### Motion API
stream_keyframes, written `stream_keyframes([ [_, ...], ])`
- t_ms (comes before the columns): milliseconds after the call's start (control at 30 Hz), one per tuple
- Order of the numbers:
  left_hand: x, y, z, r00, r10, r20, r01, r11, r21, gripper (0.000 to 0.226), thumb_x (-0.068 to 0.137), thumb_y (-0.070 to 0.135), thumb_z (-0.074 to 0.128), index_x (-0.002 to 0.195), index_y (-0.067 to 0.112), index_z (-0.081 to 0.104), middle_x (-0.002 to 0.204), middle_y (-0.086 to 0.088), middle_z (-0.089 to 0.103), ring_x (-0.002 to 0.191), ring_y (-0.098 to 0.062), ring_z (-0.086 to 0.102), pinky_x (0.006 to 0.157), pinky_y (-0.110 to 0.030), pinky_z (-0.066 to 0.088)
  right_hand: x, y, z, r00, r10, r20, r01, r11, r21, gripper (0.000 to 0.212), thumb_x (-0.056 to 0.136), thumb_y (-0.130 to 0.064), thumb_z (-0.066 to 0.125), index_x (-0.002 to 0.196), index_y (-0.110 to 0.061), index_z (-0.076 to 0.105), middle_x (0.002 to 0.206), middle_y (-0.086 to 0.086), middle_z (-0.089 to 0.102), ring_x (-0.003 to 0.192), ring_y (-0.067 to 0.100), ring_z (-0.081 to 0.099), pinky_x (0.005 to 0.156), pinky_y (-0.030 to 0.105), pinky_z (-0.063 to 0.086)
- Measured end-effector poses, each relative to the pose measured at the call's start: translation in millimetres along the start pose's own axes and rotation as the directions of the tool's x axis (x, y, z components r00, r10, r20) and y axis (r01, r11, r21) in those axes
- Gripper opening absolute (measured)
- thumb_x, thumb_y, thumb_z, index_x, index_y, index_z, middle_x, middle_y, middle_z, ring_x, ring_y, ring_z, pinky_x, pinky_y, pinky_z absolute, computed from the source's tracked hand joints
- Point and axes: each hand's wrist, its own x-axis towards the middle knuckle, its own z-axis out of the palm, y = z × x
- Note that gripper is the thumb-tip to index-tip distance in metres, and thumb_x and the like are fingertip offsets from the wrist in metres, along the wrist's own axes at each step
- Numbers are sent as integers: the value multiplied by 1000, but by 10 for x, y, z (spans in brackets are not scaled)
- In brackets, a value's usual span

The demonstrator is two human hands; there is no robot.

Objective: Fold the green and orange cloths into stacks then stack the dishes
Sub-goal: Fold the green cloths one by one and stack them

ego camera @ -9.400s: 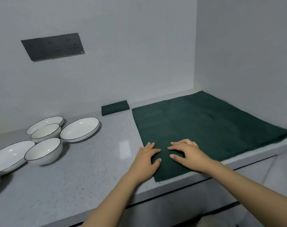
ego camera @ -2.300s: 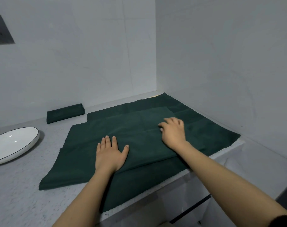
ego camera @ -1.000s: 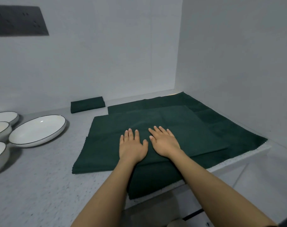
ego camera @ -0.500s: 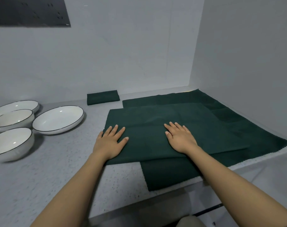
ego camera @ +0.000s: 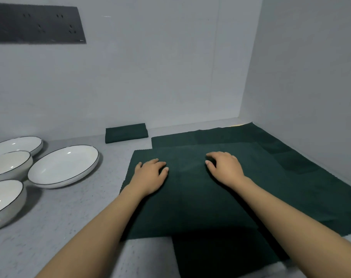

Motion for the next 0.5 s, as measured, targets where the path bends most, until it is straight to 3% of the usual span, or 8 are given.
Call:
stream_keyframes([
  [200,697,-50,12,990,-26,-141,12,995,-102,37,101,20,35,132,22,54,141,3,49,134,-14,39,111,-36,22,695,102,82,1000,-12,-25,12,1000,19,40,99,-38,37,133,-23,50,135,-1,54,124,24,47,103,36,31],
  [300,985,-129,101,986,-81,-148,59,987,-149,36,100,28,39,133,24,54,145,2,45,136,-14,36,110,-38,20,965,221,186,1000,17,16,-17,1000,14,41,98,-42,38,134,-27,49,137,-2,52,126,23,45,104,37,29],
  [367,1073,-161,150,984,-78,-159,57,990,-132,36,99,36,43,132,26,55,146,2,43,136,-14,34,110,-38,18,1008,277,246,998,43,35,-46,994,98,43,96,-46,42,134,-28,49,138,-3,51,129,22,41,105,37,26],
  [501,1214,-194,219,968,-69,-243,38,991,-129,37,94,44,50,127,30,58,128,4,53,126,-15,38,101,-34,20,1058,346,398,998,54,-18,-52,994,100,40,95,-46,45,131,-30,53,130,-2,49,125,21,36,103,33,23],
])
